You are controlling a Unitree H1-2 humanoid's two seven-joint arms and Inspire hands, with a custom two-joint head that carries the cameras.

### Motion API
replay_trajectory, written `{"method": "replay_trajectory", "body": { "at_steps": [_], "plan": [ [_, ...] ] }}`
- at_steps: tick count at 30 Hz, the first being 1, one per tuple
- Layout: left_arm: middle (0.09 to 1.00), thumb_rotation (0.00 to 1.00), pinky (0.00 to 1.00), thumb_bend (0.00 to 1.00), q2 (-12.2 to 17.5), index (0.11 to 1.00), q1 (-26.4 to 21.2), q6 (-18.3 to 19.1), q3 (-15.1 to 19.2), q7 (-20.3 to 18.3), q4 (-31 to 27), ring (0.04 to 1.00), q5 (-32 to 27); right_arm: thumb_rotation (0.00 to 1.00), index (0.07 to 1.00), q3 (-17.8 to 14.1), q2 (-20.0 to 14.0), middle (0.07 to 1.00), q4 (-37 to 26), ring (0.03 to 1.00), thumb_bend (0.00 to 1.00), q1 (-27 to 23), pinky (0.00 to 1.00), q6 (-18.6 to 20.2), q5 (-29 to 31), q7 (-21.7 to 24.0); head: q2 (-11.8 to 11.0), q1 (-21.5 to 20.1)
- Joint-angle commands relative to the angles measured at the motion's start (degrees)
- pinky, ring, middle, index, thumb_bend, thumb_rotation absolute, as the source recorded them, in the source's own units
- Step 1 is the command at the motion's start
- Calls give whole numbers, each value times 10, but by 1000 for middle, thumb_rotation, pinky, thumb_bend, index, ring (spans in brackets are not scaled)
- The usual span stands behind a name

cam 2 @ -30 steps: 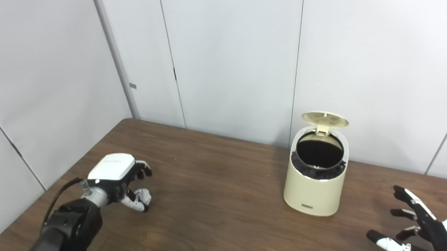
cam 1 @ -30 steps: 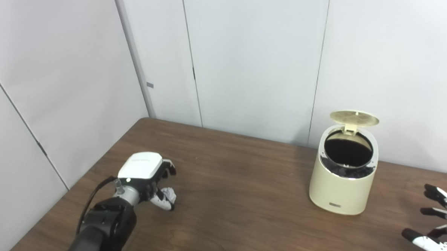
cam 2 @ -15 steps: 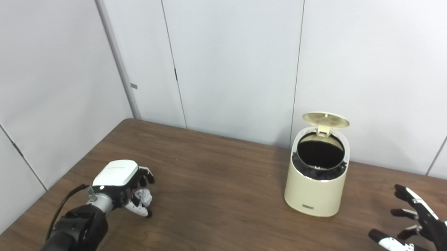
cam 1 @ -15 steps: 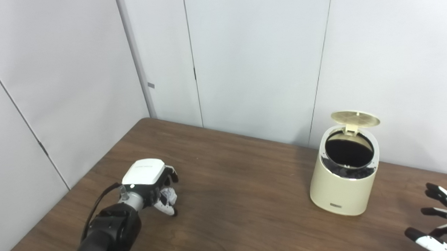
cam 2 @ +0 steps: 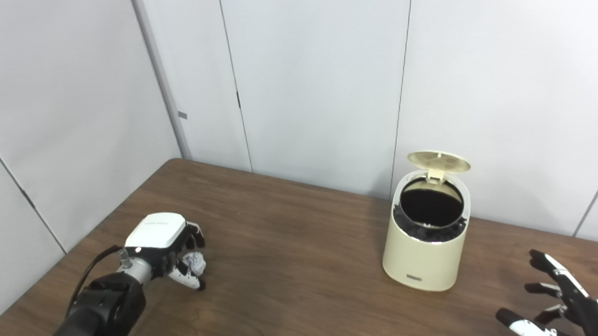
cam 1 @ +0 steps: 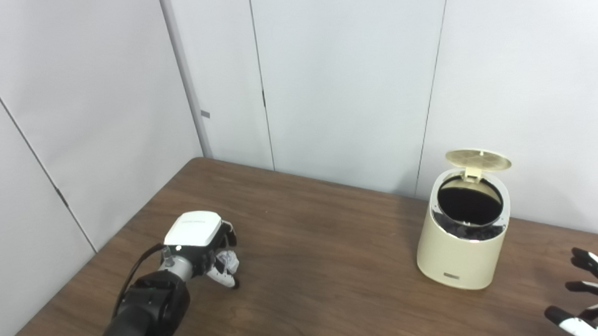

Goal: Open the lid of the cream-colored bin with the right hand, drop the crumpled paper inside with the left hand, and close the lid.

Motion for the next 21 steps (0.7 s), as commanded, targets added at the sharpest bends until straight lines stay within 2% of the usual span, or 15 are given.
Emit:
{"method": "replay_trajectory", "body": {
  "at_steps": [1, 4, 9, 16, 21],
  "plan": [
    [495, 2, 414, 525, 9, 522, 1, -8, -2, 10, 29, 451, -17, 610, 903, -7, -11, 888, -21, 743, 709, -14, 452, -13, 4, -2, 0, -1],
    [488, 0, 384, 505, 11, 498, 3, -16, -7, 25, 39, 405, -26, 623, 903, -8, -12, 890, -23, 749, 714, -14, 461, -11, 5, 0, 3, 0],
    [449, 0, 305, 499, 18, 524, 5, -16, -20, 28, 42, 369, -28, 629, 903, -10, -13, 891, -23, 753, 703, -14, 475, -12, 6, 0, 6, -1],
    [487, 0, 351, 500, 18, 520, 4, -1, -29, 25, 36, 384, -30, 645, 893, -15, -10, 884, -23, 746, 721, -13, 475, -9, 14, 1, 9, -1],
    [467, 0, 318, 499, 21, 524, 4, -4, -32, 35, 42, 371, -30, 656, 889, -13, -10, 879, -23, 735, 719, -12, 471, -12, 13, 1, 9, -1]
  ]
}}
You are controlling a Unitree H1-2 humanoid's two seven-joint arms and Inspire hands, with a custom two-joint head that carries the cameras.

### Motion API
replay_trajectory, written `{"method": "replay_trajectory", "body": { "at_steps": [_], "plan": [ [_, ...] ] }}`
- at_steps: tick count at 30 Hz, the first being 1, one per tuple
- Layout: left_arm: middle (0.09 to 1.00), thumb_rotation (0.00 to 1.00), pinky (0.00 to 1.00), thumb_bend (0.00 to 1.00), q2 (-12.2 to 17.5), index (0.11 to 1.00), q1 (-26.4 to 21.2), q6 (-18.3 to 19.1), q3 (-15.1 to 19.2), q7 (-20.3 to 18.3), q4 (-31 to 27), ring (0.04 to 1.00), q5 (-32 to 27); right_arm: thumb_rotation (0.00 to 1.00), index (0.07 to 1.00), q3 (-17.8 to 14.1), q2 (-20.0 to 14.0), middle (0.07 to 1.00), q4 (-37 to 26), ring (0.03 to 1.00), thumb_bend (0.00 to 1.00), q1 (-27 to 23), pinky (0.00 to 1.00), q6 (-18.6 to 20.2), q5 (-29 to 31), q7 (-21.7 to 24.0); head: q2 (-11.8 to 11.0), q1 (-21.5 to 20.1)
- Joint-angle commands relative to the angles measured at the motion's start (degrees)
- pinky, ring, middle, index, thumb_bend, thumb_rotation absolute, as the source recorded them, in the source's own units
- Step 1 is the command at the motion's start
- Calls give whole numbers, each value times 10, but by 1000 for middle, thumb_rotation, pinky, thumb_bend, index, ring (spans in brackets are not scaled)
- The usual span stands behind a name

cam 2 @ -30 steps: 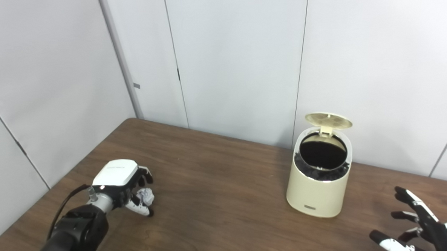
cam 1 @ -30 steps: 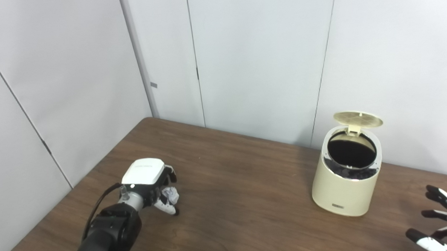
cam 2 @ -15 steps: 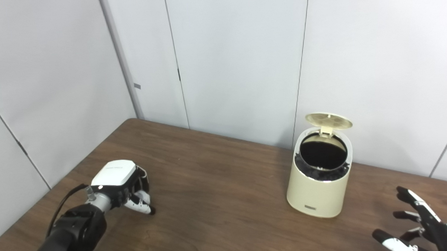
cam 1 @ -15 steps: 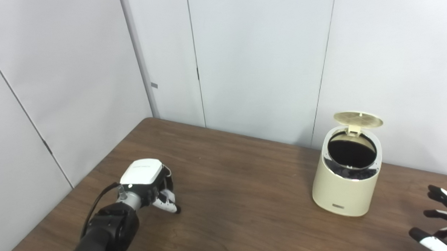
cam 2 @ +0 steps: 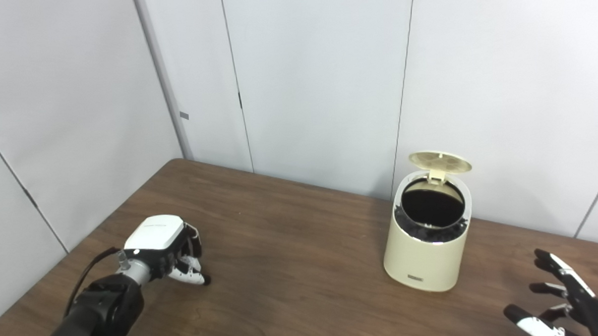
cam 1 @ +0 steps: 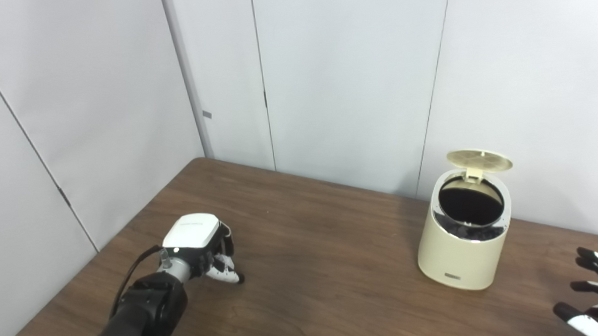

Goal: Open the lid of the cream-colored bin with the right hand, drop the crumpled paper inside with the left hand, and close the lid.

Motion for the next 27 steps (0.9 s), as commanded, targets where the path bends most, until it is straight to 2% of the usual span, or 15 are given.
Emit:
{"method": "replay_trajectory", "body": {
  "at_steps": [1, 10, 16, 23, 27],
  "plan": [
    [467, 0, 331, 499, 11, 525, 3, -1, -13, -6, 17, 373, 3, 653, 890, -5, -9, 880, -21, 737, 710, -13, 475, -15, 7, -1, 1, 1],
    [439, 0, 295, 498, 23, 528, -6, 2, -19, -11, 7, 370, 11, 631, 896, -2, -5, 881, -12, 746, 688, -20, 521, -20, 5, -5, 0, 1],
    [494, 0, 367, 500, 31, 515, -19, 16, -13, -35, -23, 394, 10, 648, 899, -1, -3, 888, -10, 755, 692, -27, 526, -22, 2, -8, 0, 2],
    [502, 0, 353, 498, 49, 517, -32, 15, -13, -53, -31, 382, 11, 634, 894, -2, 0, 884, -7, 758, 697, -30, 526, -20, 9, -6, -3, 4],
    [501, 0, 352, 500, 58, 498, -40, 25, -8, -79, -49, 386, 6, 629, 895, 2, 2, 886, -10, 752, 673, -29, 533, -19, 4, -7, -4, 5]
  ]
}}
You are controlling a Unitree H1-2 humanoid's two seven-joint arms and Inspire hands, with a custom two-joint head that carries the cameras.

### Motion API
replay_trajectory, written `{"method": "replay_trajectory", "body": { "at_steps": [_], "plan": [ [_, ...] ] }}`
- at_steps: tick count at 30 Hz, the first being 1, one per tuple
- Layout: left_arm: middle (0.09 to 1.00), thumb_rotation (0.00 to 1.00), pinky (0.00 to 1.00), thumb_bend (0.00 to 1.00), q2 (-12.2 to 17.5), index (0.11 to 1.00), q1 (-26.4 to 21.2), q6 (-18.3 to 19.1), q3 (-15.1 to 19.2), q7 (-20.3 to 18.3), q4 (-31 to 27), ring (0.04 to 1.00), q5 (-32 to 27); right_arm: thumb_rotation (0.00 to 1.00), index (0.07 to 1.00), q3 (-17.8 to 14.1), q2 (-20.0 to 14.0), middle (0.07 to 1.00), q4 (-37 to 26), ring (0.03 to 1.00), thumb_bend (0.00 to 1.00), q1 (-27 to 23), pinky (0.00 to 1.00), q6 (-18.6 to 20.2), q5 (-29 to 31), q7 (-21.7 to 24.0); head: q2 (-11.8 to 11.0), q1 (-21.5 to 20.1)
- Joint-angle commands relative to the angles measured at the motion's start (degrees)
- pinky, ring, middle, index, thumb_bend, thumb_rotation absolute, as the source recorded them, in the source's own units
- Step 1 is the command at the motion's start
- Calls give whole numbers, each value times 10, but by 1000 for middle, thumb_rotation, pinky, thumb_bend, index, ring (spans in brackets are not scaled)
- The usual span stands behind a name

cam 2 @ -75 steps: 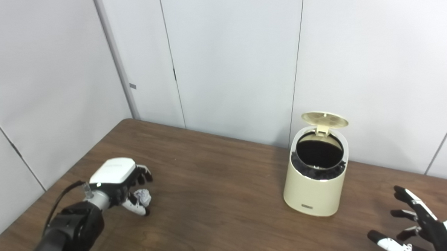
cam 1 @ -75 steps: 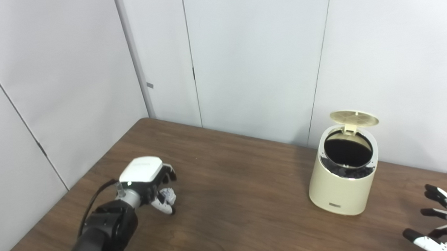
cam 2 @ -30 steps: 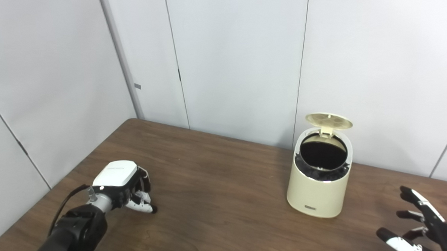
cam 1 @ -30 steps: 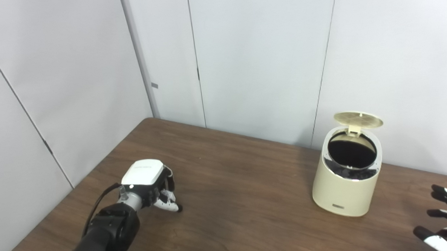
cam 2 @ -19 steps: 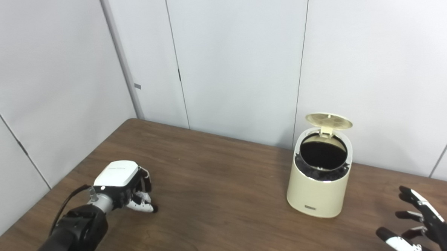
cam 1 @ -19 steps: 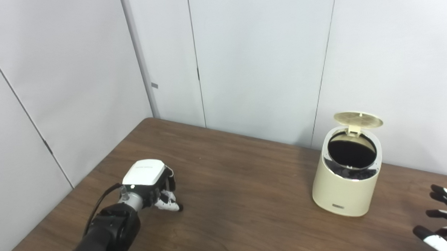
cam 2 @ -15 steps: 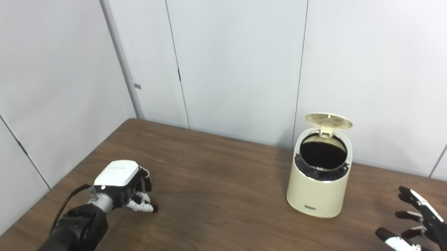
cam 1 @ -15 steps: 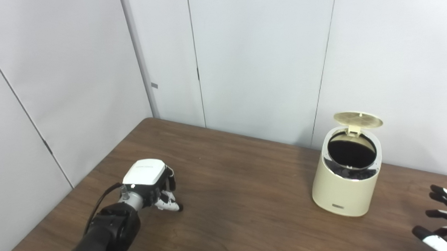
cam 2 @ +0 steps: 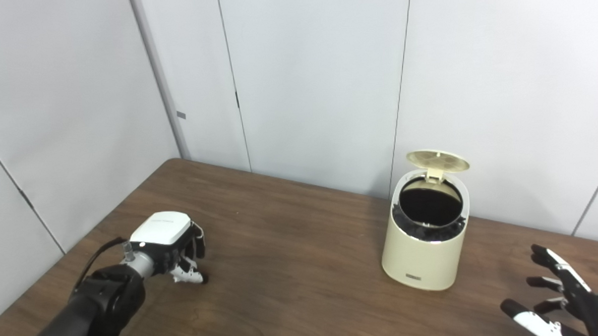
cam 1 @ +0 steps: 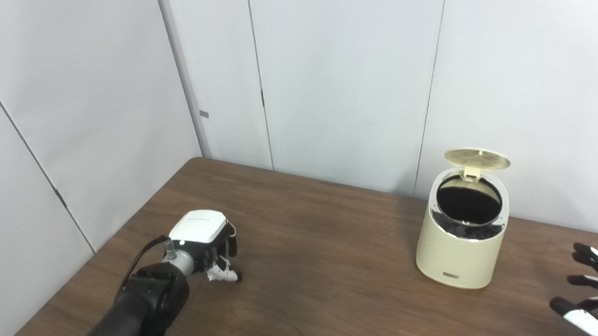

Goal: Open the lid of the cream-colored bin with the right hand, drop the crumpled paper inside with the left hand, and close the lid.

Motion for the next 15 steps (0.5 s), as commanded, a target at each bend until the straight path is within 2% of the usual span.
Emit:
{"method": "replay_trajectory", "body": {
  "at_steps": [1, 5, 8, 15],
  "plan": [
    [489, 0, 340, 500, 27, 512, -19, 6, 13, -9, -26, 383, 5, 632, 896, -1, -3, 887, -18, 751, 671, -20, 537, -18, -1, -8, 1, -1],
    [469, 0, 337, 500, 32, 520, -21, 3, 16, -22, -32, 382, 6, 649, 901, 1, -1, 888, -20, 756, 662, -19, 557, -18, -5, -10, 2, -3],
    [501, 0, 368, 501, 32, 504, -22, 4, 16, -29, -28, 399, 9, 638, 902, 1, 1, 889, -23, 759, 653, -17, 572, -16, -4, -9, 3, -3],
    [507, 0, 386, 501, 30, 500, -23, 5, 14, -34, -30, 408, 12, 644, 905, 2, 1, 892, -24, 763, 644, -14, 559, -15, -10, -10, 3, -3]
  ]
}}
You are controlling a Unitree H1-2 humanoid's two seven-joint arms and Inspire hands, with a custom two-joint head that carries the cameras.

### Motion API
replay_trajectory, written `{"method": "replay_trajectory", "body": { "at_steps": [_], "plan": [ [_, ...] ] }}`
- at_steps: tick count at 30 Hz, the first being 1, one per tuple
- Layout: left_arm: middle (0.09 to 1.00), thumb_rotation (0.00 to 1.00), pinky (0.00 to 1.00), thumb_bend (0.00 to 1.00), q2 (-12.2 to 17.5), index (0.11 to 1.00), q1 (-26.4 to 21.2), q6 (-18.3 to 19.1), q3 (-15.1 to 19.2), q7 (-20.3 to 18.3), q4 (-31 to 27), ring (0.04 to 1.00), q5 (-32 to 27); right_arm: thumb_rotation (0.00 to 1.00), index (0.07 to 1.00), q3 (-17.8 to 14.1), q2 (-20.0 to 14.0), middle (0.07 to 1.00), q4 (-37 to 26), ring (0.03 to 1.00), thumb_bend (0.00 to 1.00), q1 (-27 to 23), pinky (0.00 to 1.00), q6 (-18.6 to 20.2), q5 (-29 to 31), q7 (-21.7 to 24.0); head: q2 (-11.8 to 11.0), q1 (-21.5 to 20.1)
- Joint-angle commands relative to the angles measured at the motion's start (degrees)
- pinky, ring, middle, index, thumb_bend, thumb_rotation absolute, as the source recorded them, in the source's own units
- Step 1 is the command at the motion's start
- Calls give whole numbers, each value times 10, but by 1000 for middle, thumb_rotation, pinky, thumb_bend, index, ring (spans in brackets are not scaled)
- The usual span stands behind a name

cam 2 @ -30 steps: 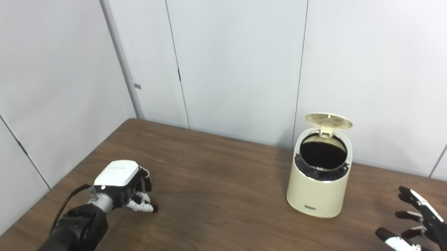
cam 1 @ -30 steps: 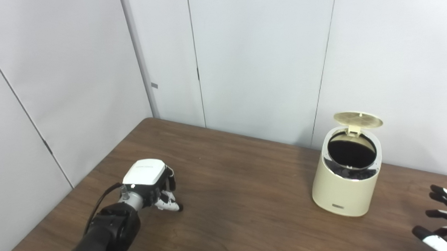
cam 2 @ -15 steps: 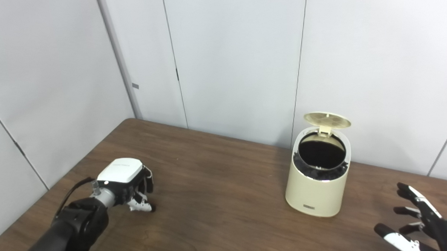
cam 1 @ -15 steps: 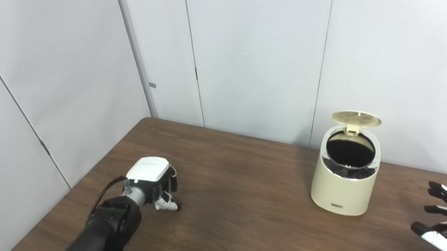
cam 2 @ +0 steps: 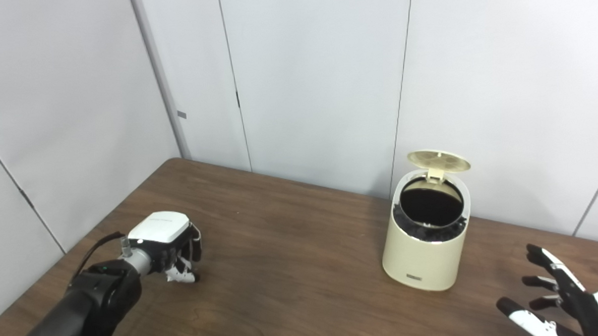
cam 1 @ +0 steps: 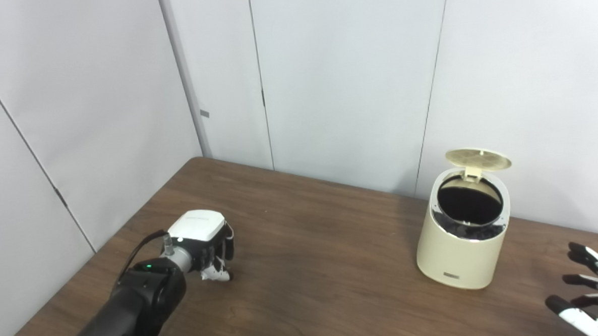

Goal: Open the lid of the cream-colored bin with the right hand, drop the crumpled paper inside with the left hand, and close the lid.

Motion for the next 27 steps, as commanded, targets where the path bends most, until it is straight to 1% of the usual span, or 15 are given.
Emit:
{"method": "replay_trajectory", "body": {
  "at_steps": [1, 5, 9, 11, 14, 17, 19, 23, 27],
  "plan": [
    [502, 0, 385, 501, 20, 504, -21, 3, 8, 5, -16, 405, 13, 645, 904, -3, -2, 891, -21, 762, 644, -13, 556, -16, -2, -11, 1, 0],
    [478, 0, 351, 501, 21, 516, -21, -6, 10, 10, -21, 389, 10, 647, 903, -2, -1, 886, -20, 754, 645, -13, 560, -18, -4, -11, 0, 2],
    [486, 0, 337, 501, 25, 513, -23, -13, 11, 10, -29, 391, 10, 664, 908, -1, 1, 895, -19, 764, 653, -13, 568, -18, -5, -11, 0, 2],
    [487, 0, 331, 501, 26, 514, -24, -21, 13, 17, -32, 388, 6, 665, 909, -1, 2, 896, -17, 767, 654, -13, 569, -20, -5, -12, -1, 0],
    [484, 0, 331, 501, 27, 502, -29, -33, 17, 22, -48, 375, 5, 647, 909, 0, 5, 905, -14, 767, 636, -16, 571, -25, -4, -14, 0, -1],
    [484, 0, 328, 500, 24, 500, -44, -31, 18, 3, -76, 367, 6, 626, 907, 1, 8, 905, -13, 766, 622, -18, 575, -22, -4, -15, 0, -2],
    [493, 0, 345, 501, 25, 494, -56, -31, 17, -11, -91, 380, 5, 619, 910, 2, 9, 902, -12, 769, 618, -19, 584, -23, -4, -14, 0, -2],
    [494, 0, 348, 501, 22, 493, -84, -47, 13, -17, -108, 379, 3, 632, 910, 3, 13, 899, -11, 775, 640, -21, 595, -24, -3, -12, -1, -4],
    [458, 0, 325, 498, 13, 504, -108, -60, 10, -20, -120, 357, 5, 607, 911, 6, 17, 904, -14, 783, 627, -22, 609, -22, -2, -11, -2, -9]
  ]
}}
